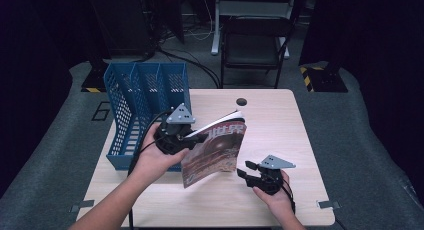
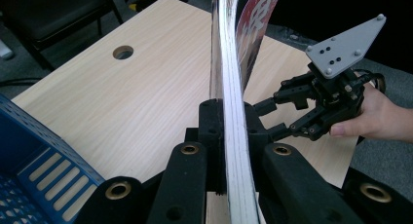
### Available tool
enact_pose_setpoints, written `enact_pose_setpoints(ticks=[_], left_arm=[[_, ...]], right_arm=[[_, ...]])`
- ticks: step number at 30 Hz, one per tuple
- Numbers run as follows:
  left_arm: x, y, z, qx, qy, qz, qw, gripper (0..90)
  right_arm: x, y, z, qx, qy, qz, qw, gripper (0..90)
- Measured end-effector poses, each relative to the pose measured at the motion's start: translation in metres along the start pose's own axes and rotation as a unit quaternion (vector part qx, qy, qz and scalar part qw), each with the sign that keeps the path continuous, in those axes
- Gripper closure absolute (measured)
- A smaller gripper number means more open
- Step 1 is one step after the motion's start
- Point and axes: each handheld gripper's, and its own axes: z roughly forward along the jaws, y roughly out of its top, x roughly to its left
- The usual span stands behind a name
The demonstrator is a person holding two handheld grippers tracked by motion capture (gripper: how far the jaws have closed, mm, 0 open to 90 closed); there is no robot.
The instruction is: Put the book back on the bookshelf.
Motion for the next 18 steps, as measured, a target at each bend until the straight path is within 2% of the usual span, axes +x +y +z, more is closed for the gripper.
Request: enact_pose_setpoints(ticks=[9, 14, 18], left_arm=[[0.006, 0.002, -0.014, -0.01, 0.008, -0.006, 0.9999, 84.1], [0.011, 0.002, -0.025, -0.011, 0.02, -0.007, 0.9997, 84.1], [0.014, 0.003, -0.032, -0.016, 0.028, -0.018, 0.9993, 84.1]], right_arm=[[-0.001, -0.001, -0.001, 0.006, -0.001, -0.002, 1.0, 49.9], [-0.002, -0.002, 0.0, 0.007, -0.005, -0.003, 1.0, 50.0], [-0.002, -0.003, 0.0, 0.006, -0.004, 0.002, 1.0, 50.0]])
